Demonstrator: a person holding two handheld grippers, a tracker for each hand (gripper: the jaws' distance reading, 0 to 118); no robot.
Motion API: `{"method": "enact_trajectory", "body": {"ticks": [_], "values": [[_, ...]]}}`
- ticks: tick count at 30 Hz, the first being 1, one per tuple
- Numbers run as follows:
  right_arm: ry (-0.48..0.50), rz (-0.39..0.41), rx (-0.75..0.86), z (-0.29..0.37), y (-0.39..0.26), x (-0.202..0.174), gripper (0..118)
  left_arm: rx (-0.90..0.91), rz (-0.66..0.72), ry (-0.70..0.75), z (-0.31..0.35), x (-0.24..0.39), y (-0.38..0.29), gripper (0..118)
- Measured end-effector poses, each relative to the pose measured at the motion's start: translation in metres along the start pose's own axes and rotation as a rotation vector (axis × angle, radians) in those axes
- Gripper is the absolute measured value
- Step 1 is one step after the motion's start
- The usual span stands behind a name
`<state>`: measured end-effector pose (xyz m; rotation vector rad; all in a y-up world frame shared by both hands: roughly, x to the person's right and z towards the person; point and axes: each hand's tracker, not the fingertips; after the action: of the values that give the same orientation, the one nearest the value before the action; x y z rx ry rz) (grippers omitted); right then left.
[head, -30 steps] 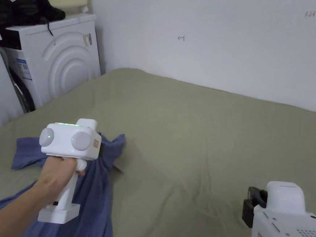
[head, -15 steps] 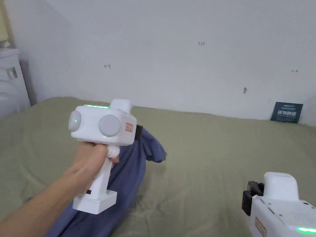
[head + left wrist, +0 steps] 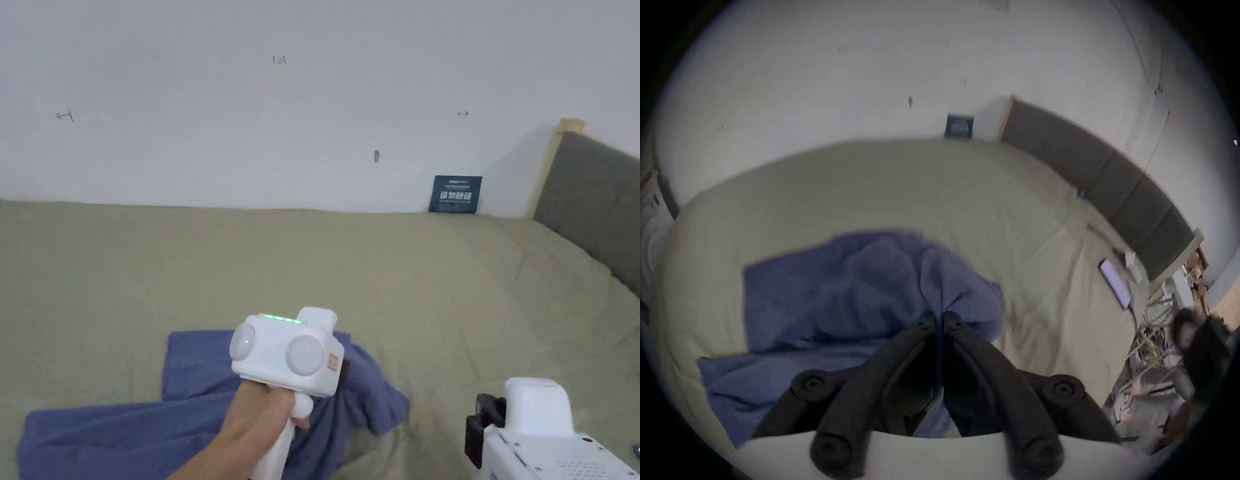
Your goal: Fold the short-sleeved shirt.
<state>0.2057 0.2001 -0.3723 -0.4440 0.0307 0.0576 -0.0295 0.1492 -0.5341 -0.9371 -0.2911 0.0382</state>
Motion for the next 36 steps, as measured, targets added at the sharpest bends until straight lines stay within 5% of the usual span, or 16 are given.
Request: {"method": "enact_trajectory", "body": {"ticks": [8,9,10,11,13,15,16,18,26,36], "values": [[-0.027,-0.007,-0.062,-0.019,-0.017,0.014,0,-0.034,0.03,0.019,-0.042,-0.016,-0.021,6],[-0.026,-0.01,-0.063,-0.018,-0.016,0.014,1,-0.003,0.038,0.004,-0.033,-0.016,-0.023,22],[-0.022,-0.015,-0.063,-0.017,-0.016,0.013,0,0.005,0.037,0.002,-0.027,-0.018,-0.024,58],[-0.019,-0.019,-0.061,-0.015,-0.015,0.012,1,0.014,0.033,0.005,-0.019,-0.021,-0.027,110],[-0.011,-0.014,-0.05,-0.011,-0.014,0.007,1,0.118,0.016,0.052,0.015,-0.023,-0.035,118],[0.0,-0.005,-0.038,-0.005,-0.013,0.001,1,0.17,0.01,0.1,0.049,-0.03,-0.047,103],[0.005,0.0,-0.034,-0.003,-0.013,-0.003,1,0.214,-0.001,0.126,0.069,-0.034,-0.056,83],[0.026,0.002,-0.012,0.004,-0.014,-0.01,1,0.286,-0.01,0.18,0.111,-0.043,-0.074,0],[0.095,0.047,0.063,0.031,-0.022,-0.047,1,0.446,0.134,0.374,0.258,-0.103,-0.187,0],[0.148,0.081,0.077,0.026,-0.017,-0.083,1,0.42,0.263,0.461,0.282,-0.168,-0.225,0]]}}
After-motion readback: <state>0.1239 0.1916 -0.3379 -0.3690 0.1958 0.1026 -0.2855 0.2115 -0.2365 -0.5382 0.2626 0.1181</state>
